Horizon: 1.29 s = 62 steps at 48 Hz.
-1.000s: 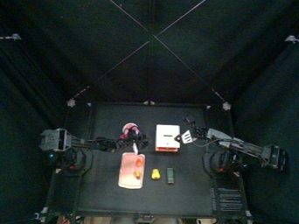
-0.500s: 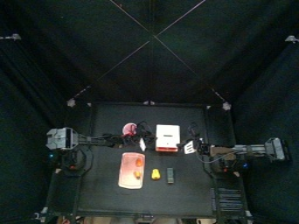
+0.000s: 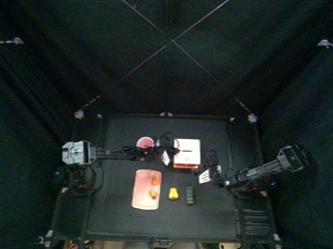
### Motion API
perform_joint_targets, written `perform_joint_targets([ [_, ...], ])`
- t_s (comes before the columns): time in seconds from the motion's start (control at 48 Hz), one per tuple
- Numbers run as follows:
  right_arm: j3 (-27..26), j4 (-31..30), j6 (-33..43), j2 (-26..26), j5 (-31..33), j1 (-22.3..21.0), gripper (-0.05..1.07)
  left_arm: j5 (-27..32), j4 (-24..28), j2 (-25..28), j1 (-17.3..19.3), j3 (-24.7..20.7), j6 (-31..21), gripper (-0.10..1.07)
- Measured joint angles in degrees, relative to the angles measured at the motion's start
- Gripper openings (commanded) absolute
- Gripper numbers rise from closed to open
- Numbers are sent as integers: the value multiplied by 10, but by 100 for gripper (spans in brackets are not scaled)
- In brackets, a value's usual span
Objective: Grab drawer handle
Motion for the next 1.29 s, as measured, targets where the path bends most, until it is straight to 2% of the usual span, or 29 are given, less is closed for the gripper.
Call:
perform_joint_targets([
  [0.271,-16,-4,14,68,6,3,94,41,0,40,14,-30,-2,27],
  [0.521,-33,-3,14,109,0,-5,93,71,-2,53,22,-44,-2,27],
  [0.75,-53,2,13,134,-11,-19,93,74,-2,52,24,-45,-2,27],
  [1.292,-130,18,2,243,-12,-75,93,75,-2,54,24,-45,-2,27],
])
